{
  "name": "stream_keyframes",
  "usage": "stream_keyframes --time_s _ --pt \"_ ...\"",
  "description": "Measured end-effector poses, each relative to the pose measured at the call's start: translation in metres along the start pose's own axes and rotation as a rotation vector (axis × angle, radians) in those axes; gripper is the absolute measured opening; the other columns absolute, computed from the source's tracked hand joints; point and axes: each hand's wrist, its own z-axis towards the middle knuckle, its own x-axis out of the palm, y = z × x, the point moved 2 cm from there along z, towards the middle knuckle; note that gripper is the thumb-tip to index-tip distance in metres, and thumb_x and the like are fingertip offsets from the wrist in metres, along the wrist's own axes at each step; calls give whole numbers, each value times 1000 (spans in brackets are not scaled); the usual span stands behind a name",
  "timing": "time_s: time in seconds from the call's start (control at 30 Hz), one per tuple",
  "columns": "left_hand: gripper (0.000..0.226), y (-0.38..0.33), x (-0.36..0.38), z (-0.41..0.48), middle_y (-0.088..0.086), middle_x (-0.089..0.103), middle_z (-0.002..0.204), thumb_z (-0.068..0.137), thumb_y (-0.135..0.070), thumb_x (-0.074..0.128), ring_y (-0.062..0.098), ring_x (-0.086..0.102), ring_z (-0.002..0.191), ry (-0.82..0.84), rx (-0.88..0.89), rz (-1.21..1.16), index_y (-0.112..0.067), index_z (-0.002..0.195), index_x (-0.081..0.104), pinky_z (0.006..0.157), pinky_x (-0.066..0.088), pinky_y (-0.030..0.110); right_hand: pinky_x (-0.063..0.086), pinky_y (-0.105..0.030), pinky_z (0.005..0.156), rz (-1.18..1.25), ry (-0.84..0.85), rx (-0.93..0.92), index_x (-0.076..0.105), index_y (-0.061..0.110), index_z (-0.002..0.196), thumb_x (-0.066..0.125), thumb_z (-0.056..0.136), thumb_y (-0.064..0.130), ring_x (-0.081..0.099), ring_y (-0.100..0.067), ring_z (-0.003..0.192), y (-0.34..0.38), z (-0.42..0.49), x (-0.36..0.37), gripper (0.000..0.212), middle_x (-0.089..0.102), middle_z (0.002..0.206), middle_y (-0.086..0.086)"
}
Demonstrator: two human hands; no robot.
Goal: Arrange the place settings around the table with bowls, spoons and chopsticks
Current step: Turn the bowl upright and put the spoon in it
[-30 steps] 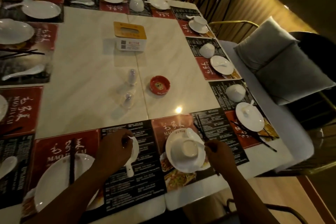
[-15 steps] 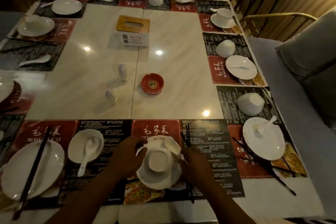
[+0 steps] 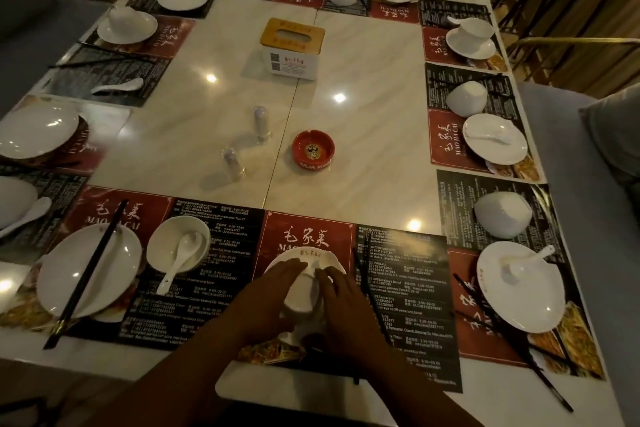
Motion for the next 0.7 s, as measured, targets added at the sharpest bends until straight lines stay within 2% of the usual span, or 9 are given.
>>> stream_keyframes --time_s 0.17,0.3,0.33,0.4,0.47,0.53,0.63,0.7 --pt "113 7 2 0 -9 28 158 66 -44 87 11 30 144 -31 8 -42 -28 154 19 116 31 28 25 -33 116 35 -90 -5 23 18 155 73 73 60 28 -24 142 2 1 2 104 31 158 -2" --pt "107 7 -17 -2 -18 40 148 59 -51 88 2 39 136 -50 54 -154 -36 148 31 112 37 25 20 -29 116 138 -152 -29 27 25 153 73 70 62 30 -19 141 5 -2 -12 101 35 154 6" --pt "105 3 -26 -3 -23 43 143 57 -52 89 -4 41 132 -63 71 -213 -41 145 34 108 39 20 22 -28 117 192 -161 -43 28 27 152 74 70 61 29 -16 141 5 -4 -21 100 35 153 8" --pt "101 -7 -44 -2 -29 48 134 53 -52 92 -10 46 125 -60 72 -341 -49 138 38 100 43 13 31 -24 114 380 -199 -94 30 30 149 77 73 54 35 -8 138 6 -11 -41 92 38 149 14" --pt "95 -18 -56 4 -27 53 131 54 -55 91 -3 53 120 -29 46 -451 -50 136 42 94 51 22 46 -27 105 619 -233 -72 35 29 143 80 77 44 45 -2 129 3 -18 -58 82 42 141 20" --pt "78 -31 -61 13 -24 55 129 65 -55 86 4 57 116 37 14 -568 -50 132 46 89 57 28 56 -35 91 823 -284 3 40 23 137 82 78 38 54 -5 121 -5 -24 -68 74 44 134 20" --pt "41 -65 -59 28 -12 65 119 87 -41 69 11 66 106 125 -64 -858 -42 125 54 85 59 31 58 -47 90 1123 -351 123 39 27 134 85 77 34 60 -19 120 -18 -33 -77 74 52 134 3" --pt "31 -90 -53 36 -8 70 113 94 -40 59 11 70 99 147 -132 -1020 -39 125 56 80 59 29 59 -42 87 1224 -375 207 38 35 135 88 73 30 63 -16 117 -23 -39 -82 79 55 133 2"
